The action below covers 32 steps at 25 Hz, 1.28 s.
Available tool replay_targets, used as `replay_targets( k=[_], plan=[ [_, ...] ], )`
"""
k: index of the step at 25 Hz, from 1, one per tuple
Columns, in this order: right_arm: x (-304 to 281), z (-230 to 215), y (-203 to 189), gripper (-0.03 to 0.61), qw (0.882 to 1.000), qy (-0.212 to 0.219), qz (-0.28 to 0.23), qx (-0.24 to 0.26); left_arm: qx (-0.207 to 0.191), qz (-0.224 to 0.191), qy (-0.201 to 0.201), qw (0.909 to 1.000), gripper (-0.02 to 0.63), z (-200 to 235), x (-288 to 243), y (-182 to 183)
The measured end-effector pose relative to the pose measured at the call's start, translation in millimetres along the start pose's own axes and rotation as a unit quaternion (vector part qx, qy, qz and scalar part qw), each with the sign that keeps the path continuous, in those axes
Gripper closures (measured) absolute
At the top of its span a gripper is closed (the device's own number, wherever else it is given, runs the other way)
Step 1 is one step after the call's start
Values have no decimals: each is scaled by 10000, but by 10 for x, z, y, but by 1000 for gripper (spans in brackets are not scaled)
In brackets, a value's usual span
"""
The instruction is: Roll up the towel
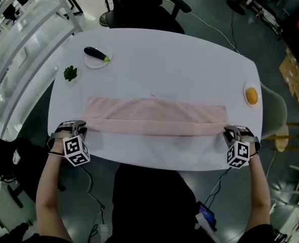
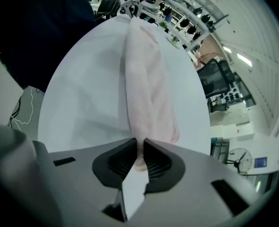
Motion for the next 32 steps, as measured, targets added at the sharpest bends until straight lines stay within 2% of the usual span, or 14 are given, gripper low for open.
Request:
replay_targets(
  k=[4,8,12,15,20,25,28,32],
  plan=[
    [141,141,-1,528,10000,-78,-55,6,-85,-4,67,9999,543,-134,123,-27],
    [284,427,-41,528,9999,-1,-117,62,-79,-40,-73,9999,543,-438,285,-88],
    [334,756,-67,528,9996,220,-162,106,-45,14,-314,9995,545,-753,333,-146],
    [270,853,-82,528,9986,500,-134,98,-64,91,-420,9991,548,-808,296,-151],
    [239,708,-67,528,9934,1124,-186,-137,-54,130,-903,9958,549,-673,268,-149],
    [181,458,-92,523,9722,2122,-190,-969,346,197,-1301,9907,548,-394,167,-142],
    [106,280,-90,522,9646,2372,-86,-1148,292,282,-1411,9892,548,-253,86,-110],
    [-40,107,-88,522,9605,2489,11,-1243,315,341,-1555,9867,548,-96,-22,-44]
  ],
)
Point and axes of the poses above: the fingertips, and each gripper's own axes: x backward along the fingers, z to its left, y out of its top, the point moved 3 cm from there along x, backward along the fingers, and after that the axes turned 3 degrees about z, right-handed, at the moved point
